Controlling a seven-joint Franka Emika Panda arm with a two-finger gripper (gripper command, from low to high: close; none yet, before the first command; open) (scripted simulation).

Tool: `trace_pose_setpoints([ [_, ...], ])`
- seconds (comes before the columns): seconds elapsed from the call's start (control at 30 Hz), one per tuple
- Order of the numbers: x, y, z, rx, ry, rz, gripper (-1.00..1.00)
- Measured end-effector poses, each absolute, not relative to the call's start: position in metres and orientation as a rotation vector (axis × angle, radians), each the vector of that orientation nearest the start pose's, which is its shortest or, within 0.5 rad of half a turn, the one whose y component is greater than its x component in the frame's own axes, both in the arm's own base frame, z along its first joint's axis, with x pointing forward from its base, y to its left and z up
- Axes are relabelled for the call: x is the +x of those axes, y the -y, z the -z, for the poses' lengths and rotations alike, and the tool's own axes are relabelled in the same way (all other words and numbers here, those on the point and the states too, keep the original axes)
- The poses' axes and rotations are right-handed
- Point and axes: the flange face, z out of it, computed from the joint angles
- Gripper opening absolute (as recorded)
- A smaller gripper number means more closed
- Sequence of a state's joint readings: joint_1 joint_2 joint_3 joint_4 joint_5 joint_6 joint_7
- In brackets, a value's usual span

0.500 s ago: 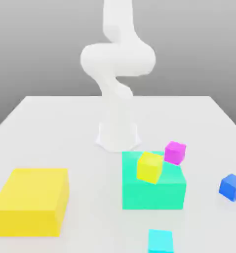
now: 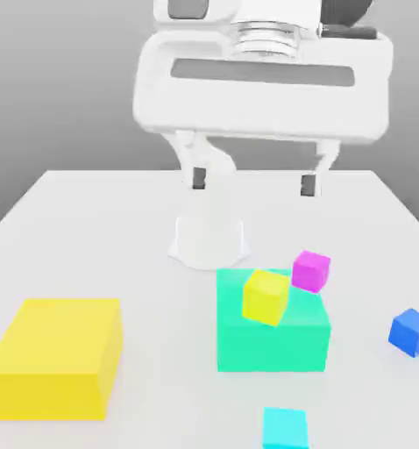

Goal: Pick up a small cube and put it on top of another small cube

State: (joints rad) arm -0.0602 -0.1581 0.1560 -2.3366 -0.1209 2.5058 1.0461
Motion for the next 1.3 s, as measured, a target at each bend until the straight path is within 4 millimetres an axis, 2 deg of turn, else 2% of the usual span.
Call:
trace_pose_setpoints([
  [0.2, 0.519, -0.071, -0.324, -2.805, -1.305, 0.287, 0.0],
  [0.4, 0.505, -0.091, -0.218, -2.833, -1.347, 0.046, 0.0],
  [0.57, 0.501, -0.095, -0.146, -2.834, -1.354, 0.001, 0.0],
  [0.6, 0.501, -0.095, -0.137, -2.834, -1.354, 0.0, -1.0],
  [0.8, 0.5, -0.095, -0.133, -2.834, -1.353, 0.002, -1.0],
  [0.83, 0.501, -0.095, -0.138, -2.834, -1.354, 0.001, -1.0],
  [1.0, 0.498, -0.095, -0.197, -2.839, -1.35, 0.003, -1.0],
  [1.3, 0.446, -0.095, -0.275, -2.918, -1.283, 0.032, -1.0],
])
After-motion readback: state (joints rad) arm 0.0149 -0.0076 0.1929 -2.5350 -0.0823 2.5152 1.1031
